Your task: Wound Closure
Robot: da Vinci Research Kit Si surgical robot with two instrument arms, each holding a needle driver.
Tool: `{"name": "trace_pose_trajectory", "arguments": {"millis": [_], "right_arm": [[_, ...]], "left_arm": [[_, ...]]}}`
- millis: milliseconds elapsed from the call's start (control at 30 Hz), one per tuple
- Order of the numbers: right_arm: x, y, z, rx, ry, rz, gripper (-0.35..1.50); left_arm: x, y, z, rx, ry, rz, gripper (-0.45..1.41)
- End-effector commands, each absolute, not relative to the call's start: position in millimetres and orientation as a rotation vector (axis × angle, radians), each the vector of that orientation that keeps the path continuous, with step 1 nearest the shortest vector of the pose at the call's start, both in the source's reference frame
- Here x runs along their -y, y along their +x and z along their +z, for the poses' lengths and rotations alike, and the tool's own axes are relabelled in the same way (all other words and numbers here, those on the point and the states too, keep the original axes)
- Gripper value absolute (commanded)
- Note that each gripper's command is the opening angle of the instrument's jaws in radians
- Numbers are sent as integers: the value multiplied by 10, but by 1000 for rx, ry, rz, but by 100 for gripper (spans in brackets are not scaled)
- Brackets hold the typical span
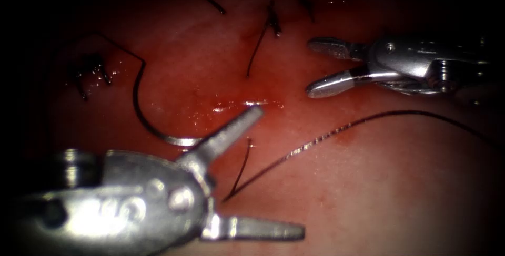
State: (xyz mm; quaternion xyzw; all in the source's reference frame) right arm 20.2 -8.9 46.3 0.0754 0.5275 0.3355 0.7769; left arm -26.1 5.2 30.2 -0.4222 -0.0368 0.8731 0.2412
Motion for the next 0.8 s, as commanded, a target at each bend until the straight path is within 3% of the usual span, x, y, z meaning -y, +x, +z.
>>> {"name": "trace_pose_trajectory", "arguments": {"millis": [33,333,467,633,800], "right_arm": [[98,213,469,-1142,165,724,133],[109,232,476,-1111,199,691,133],[109,233,476,-1109,201,689,133],[110,233,476,-1114,205,684,132],[114,235,474,-1134,231,669,125]], "left_arm": [[-46,-265,310,104,-1124,2399,84],[-45,-266,318,115,-1042,2445,41],[-43,-268,320,121,-1029,2455,31],[-42,-268,320,150,-1061,2453,-45],[-42,-266,330,196,-1121,2446,-45]]}}
